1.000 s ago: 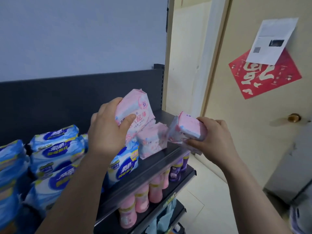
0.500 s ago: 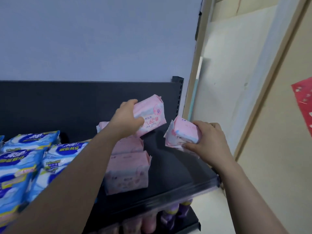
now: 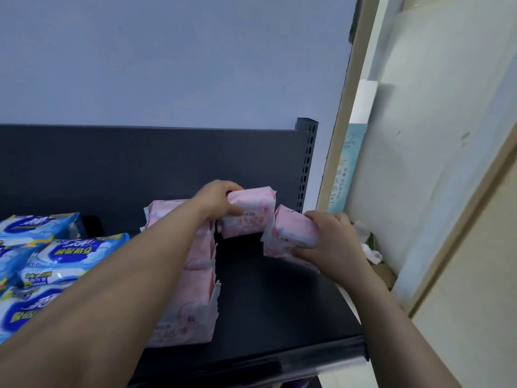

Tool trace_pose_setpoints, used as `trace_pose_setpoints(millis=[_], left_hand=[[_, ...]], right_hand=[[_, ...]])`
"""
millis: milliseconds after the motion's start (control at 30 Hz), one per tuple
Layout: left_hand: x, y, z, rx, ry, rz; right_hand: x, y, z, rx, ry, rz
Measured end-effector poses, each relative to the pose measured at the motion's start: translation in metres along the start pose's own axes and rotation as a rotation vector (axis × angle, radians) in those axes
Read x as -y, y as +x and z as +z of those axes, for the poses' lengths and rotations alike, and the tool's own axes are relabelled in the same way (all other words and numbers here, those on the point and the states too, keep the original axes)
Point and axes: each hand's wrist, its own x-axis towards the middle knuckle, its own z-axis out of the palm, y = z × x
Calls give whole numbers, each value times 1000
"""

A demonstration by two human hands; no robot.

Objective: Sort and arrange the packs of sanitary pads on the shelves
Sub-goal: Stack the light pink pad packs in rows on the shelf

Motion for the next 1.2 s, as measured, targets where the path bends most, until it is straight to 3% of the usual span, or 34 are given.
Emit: trace_pose_setpoints(millis=[167,533,900,1200], left_hand=[[15,7,7,-25,159,-69],[27,13,7,-74,325,-25],[35,5,-3,-68,108,-11],[26,-52,-24,-217,170,-69]], right_hand=[[-3,8,9,43,-10,-39],[1,17,25,103,-4,-69],[22,35,41,135,-19,-157],[49,55,67,244,15,-237]])
